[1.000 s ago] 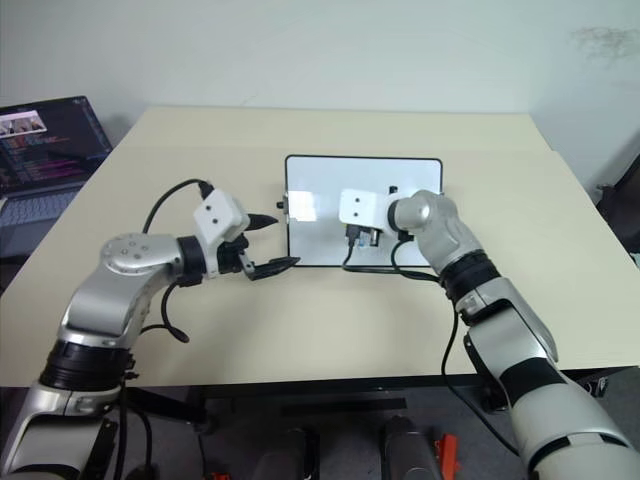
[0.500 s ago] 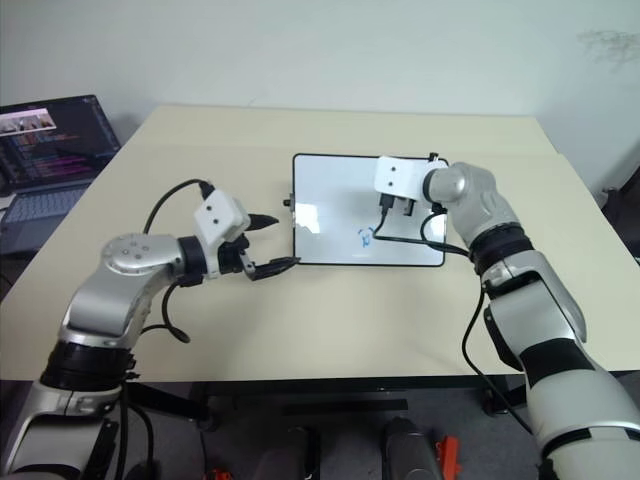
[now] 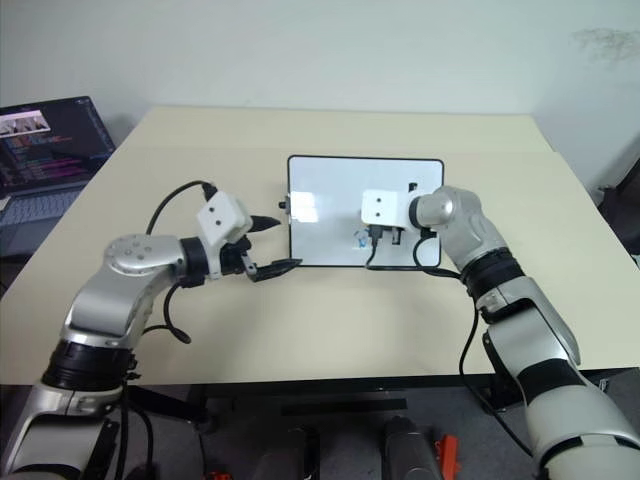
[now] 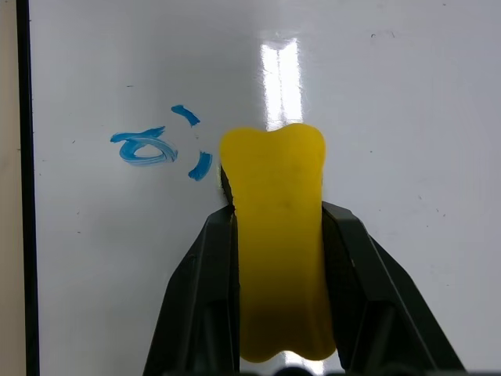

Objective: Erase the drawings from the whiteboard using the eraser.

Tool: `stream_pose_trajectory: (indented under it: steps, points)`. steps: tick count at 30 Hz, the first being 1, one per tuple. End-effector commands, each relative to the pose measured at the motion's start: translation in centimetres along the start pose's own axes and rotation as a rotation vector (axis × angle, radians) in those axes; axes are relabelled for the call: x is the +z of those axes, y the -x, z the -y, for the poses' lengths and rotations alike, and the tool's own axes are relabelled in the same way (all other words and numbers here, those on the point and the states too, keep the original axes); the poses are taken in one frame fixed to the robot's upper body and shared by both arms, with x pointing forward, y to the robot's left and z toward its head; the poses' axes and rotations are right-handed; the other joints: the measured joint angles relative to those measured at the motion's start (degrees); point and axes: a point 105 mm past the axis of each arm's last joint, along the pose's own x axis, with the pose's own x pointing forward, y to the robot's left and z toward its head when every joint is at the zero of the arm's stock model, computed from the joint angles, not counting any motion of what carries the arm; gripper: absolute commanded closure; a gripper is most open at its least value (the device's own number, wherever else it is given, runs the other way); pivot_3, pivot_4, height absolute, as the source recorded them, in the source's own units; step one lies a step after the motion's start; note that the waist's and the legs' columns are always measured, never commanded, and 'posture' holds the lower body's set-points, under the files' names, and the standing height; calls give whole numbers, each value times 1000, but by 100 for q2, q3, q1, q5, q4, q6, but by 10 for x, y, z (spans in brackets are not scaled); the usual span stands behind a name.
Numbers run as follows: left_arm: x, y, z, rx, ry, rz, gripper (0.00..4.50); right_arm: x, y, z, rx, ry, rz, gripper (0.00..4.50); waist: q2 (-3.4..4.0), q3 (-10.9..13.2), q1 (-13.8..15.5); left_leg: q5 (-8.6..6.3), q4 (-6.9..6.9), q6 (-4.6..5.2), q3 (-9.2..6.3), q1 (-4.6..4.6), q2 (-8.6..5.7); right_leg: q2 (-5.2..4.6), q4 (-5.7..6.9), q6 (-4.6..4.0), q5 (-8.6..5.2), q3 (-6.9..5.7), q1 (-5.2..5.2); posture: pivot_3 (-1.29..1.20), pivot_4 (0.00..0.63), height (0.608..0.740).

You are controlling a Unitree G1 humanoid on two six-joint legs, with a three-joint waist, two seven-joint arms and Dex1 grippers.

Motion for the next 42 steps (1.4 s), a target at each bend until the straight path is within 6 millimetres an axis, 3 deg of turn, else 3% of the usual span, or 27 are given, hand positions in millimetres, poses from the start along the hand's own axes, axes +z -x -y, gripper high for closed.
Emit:
stream_pose_trajectory:
  steps: [1, 5, 9, 18, 22, 25, 35, 42]
  points:
    - [12, 4, -5, 17, -38, 31, 0, -12, 5, 17, -77, -18, -58, 3452, 0, 0, 0, 0, 0, 0, 0, 0, 0, 0, 0, 0, 0, 0, 0, 0, 150, 740]
    - [11, 4, -5, 18, -37, 30, 0, -11, 11, 40, -175, -38, -65, 3452, 0, 0, 1, 0, 0, 0, 0, 0, -1, -1, 0, 0, 0, 2, -1, 0, 150, 740]
    - [12, 3, -5, 19, -38, 31, 0, 3, 5, 41, -184, -47, -25, 3452, 0, 0, 0, 0, 0, 1, -1, 0, -2, -3, -2, -1, 1, 1, -1, 0, 150, 740]
    - [12, 4, -4, 18, -37, 30, 0, 34, -14, -3, -10, -9, 76, 3452, 0, 0, -72, 0, -12, 0, -3, 1, 2, 4, 0, -1, -1, -1, -5, 0, 150, 740]
    - [12, 4, -5, 20, -37, 29, 0, 36, -15, -14, 35, 1, 80, 3452, 0, 0, -62, 0, -15, 0, -5, -1, 1, 5, 0, 1, -4, -3, -6, 0, 150, 740]
    - [12, 4, -5, 21, -38, 29, 0, 30, -13, -10, 17, -7, 57, 3452, 0, 0, -47, 0, -12, 0, -5, -1, -1, 4, 0, 1, -3, -1, -5, 0, 150, 740]
    - [13, 2, -4, 15, -40, 34, 0, -11, 7, 36, -168, -60, -80, 3452, 0, 0, 3, 0, -8, 0, -3, -1, -1, -1, -1, 0, -3, -1, -4, 0, 150, 740]
    - [14, 2, -4, 13, -44, 35, 0, -33, 19, 44, -185, -69, -137, 3452, 0, 0, 27, 0, -5, 0, -1, 0, -4, -6, -5, 0, -3, -1, 1, 0, 150, 740]
